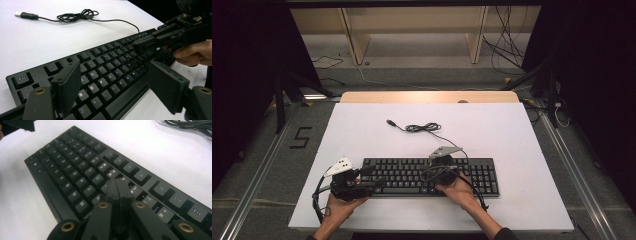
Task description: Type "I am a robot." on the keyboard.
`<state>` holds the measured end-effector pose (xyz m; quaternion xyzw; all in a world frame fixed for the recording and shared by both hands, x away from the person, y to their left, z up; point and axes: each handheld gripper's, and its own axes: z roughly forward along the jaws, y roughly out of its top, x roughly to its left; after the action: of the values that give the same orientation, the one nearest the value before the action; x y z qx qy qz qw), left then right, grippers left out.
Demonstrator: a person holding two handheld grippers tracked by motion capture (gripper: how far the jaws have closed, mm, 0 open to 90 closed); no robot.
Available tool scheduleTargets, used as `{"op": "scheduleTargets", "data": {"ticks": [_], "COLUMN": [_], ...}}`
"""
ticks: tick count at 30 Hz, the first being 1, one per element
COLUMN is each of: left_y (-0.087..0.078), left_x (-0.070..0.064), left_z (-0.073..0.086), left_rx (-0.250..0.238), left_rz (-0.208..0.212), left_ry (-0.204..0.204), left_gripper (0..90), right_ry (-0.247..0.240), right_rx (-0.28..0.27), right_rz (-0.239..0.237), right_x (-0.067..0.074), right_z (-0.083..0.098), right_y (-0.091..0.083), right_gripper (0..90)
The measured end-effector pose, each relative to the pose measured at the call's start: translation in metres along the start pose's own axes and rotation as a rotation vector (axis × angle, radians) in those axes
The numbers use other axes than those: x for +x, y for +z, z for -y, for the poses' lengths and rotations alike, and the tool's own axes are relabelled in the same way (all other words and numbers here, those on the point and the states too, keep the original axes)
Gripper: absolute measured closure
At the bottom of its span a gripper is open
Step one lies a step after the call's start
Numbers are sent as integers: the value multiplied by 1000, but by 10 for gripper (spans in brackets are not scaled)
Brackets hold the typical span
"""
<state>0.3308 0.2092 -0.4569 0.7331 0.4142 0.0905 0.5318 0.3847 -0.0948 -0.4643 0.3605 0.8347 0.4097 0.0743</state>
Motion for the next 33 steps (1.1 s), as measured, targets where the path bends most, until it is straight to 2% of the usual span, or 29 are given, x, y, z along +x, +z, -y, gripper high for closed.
{"op": "scheduleTargets", "data": {"ticks": [7, 18, 22, 27, 33], "left_y": [0, 0, 1, 0, -1], "left_x": [1, 1, 2, 3, 4], "left_z": [0, 0, 1, 0, 0], "left_rx": [-2, 0, 0, 0, -10], "left_rz": [-3, -4, -6, -9, -13], "left_ry": [3, 1, 0, 4, -3], "left_gripper": [265, 265, 265, 266, 266], "right_ry": [6, -12, -29, -3, 27], "right_rx": [26, 68, 61, 55, -16], "right_rz": [16, 46, 64, 56, 10], "right_x": [-2, 0, 2, 0, 2], "right_z": [-1, -2, -2, -2, -4], "right_y": [9, 21, 22, 20, 9], "right_gripper": [900, 900, 900, 900, 804]}}
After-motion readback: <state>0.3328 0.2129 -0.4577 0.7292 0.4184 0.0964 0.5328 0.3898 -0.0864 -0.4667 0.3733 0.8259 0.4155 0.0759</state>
